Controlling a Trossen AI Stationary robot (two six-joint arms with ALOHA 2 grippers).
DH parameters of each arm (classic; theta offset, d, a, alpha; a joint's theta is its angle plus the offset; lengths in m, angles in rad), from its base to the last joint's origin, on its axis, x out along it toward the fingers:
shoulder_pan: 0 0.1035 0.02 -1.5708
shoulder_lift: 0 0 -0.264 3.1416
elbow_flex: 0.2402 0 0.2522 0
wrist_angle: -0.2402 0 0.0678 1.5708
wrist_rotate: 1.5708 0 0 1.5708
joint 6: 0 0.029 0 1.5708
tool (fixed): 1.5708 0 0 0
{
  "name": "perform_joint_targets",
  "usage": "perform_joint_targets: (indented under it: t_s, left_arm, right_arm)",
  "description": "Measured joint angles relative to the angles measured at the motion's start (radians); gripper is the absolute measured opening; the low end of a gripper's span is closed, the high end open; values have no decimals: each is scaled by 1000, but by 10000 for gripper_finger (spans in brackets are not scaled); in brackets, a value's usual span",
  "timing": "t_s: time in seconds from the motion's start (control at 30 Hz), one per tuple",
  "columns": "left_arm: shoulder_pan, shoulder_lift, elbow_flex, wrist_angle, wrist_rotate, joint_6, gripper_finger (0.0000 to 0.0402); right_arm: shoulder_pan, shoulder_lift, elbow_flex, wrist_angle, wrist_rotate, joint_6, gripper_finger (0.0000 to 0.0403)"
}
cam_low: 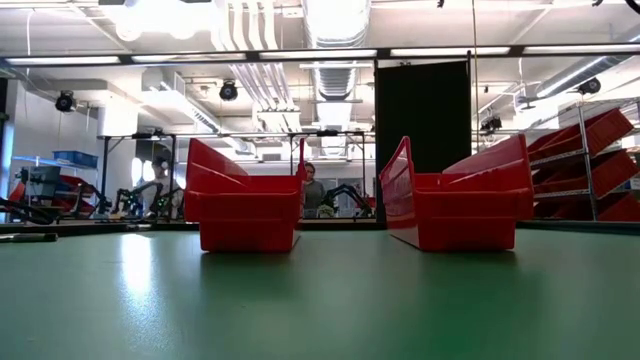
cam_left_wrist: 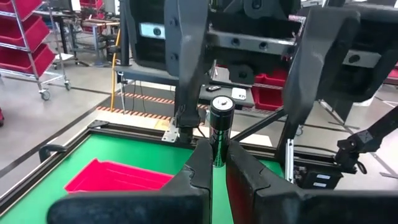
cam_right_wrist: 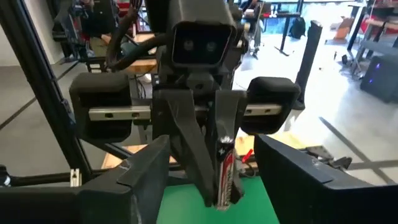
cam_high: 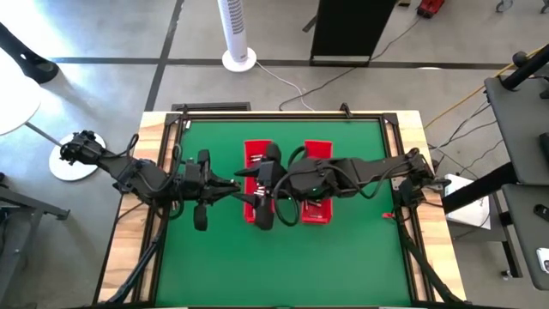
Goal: Sort batteries
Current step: Put the silver battery into the left red bin
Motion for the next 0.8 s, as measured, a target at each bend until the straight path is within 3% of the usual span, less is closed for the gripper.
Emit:
perform_joint_targets:
  t_s: [0.43,0.8]
  left_arm:
    - [-1,1,0,1,-1,12,4]
    - [-1,1,-1,-8,0,12,6]
  right_arm:
    - [-25,16,-13,-2,-21,61,98]
    - [-34,21,-13,-20,-51,65,39]
